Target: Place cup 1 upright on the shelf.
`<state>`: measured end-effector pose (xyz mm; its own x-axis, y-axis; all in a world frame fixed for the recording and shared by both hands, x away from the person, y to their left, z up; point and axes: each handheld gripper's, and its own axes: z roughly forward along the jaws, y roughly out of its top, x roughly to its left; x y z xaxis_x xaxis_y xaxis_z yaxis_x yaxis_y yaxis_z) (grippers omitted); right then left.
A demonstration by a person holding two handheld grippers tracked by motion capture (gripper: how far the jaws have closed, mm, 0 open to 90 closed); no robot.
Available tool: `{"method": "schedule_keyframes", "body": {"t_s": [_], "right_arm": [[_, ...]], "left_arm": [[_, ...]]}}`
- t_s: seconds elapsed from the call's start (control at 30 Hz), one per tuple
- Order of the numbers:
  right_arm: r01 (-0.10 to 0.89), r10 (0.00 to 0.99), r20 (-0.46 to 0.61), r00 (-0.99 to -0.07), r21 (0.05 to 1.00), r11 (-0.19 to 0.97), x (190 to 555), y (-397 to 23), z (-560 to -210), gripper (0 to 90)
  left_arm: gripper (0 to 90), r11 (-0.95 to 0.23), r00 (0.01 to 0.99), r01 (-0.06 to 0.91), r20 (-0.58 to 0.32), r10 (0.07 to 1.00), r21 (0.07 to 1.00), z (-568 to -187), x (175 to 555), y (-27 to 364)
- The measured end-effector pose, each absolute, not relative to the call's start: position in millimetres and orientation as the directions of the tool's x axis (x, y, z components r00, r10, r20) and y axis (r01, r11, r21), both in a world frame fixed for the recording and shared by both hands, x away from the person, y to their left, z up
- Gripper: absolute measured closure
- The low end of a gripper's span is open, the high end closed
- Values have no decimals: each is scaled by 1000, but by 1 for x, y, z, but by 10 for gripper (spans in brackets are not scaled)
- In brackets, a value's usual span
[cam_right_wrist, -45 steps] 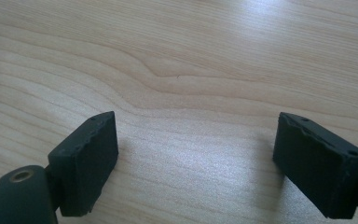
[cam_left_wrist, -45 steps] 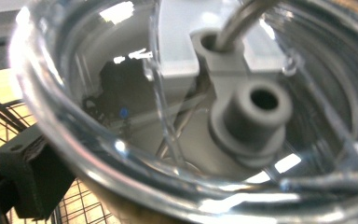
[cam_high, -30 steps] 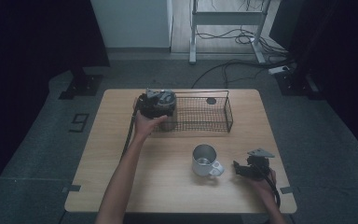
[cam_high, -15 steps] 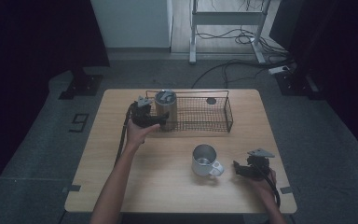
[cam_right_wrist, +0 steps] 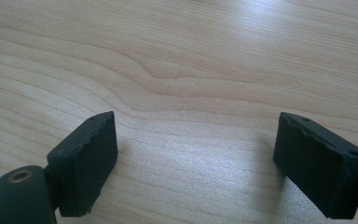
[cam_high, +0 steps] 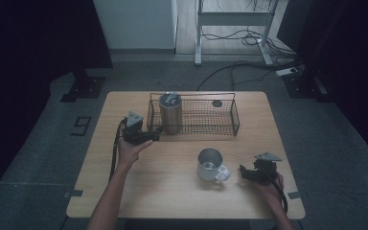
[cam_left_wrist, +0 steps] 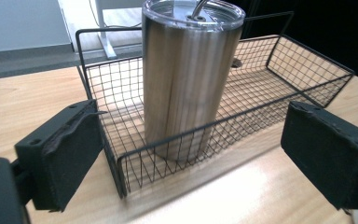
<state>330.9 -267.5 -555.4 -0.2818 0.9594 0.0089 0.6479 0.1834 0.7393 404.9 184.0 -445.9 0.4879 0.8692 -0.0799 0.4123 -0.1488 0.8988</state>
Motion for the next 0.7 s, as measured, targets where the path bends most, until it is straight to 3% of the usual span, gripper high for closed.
{"method": "schedule_keyframes", "body": {"t_s": [0.7], "right_arm": [[648, 959, 9, -282, 739, 183, 331, -268, -555, 133]], "left_arm": [[91, -196, 514, 458, -78, 854, 867, -474, 344, 201]]}}
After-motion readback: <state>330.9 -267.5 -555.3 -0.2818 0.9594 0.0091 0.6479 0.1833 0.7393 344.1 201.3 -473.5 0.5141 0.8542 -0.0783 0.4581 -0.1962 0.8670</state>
